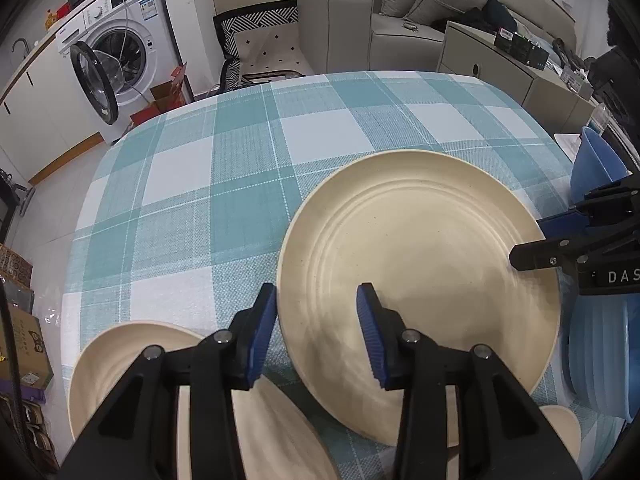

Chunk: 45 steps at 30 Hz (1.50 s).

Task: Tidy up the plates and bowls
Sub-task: 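Close the left gripper on the plate rim while the right gripper grips the rim too, then lift the cream plate with both grippers and tilt it up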

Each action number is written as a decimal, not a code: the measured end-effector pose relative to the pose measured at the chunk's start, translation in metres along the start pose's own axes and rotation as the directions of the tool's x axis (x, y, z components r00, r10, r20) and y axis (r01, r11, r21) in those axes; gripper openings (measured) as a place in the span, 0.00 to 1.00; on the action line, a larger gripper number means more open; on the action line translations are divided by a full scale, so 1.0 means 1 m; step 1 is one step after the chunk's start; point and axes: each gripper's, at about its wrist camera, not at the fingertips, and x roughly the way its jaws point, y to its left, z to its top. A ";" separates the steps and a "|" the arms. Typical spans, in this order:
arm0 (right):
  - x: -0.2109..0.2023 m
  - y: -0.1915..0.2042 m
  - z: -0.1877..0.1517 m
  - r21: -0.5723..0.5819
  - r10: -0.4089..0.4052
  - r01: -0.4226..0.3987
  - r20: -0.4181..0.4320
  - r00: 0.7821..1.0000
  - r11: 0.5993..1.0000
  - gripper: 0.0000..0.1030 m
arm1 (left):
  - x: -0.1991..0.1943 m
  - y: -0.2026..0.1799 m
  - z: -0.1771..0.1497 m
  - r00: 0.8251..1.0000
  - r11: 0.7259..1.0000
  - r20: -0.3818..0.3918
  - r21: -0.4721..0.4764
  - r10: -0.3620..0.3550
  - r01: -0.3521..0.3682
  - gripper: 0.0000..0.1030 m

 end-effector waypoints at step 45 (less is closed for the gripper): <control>-0.042 -0.018 -0.006 0.052 -0.075 0.067 0.159 0.984 0.996 0.10 | -0.029 0.000 0.009 0.998 0.998 0.065 -0.061 -0.006 0.010 0.22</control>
